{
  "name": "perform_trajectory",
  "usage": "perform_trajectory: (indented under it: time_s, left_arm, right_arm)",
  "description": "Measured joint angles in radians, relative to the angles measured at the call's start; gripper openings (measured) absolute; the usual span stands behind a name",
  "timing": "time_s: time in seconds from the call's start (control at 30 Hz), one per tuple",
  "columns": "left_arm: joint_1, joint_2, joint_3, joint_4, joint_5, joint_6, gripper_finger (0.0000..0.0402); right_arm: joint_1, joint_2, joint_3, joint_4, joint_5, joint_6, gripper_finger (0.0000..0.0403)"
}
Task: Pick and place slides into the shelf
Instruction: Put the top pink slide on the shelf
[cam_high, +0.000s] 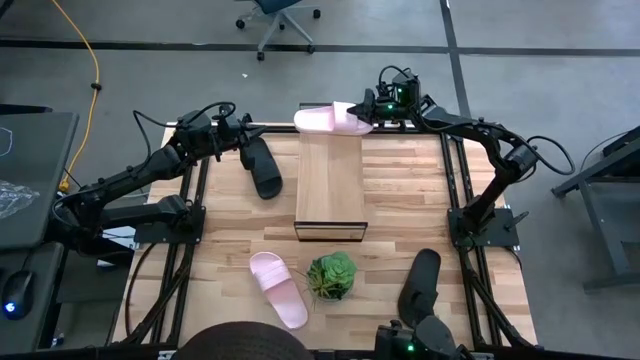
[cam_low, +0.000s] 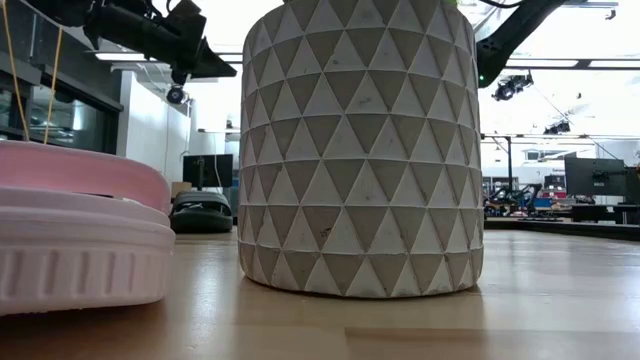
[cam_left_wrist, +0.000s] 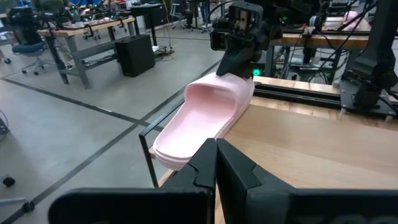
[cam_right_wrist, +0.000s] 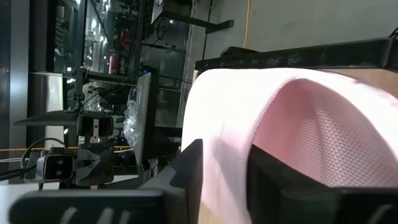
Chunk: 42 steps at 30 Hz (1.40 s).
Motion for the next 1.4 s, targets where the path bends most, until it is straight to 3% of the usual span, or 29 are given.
perform_trajectory:
  time_s: [0.7,1.4]
  left_arm:
    - [0.000,0.000,0.000,-0.010,0.023,0.000,0.0001]
    - [0.000,0.000,0.000,-0.014,0.034,0.027,0.0001]
  right_arm:
    - [-0.002,0.000,0.000,0.000,0.018,0.027,0.0149]
    - [-0.005,-0.002,0.000,-0.023,0.031,0.054,0.0152]
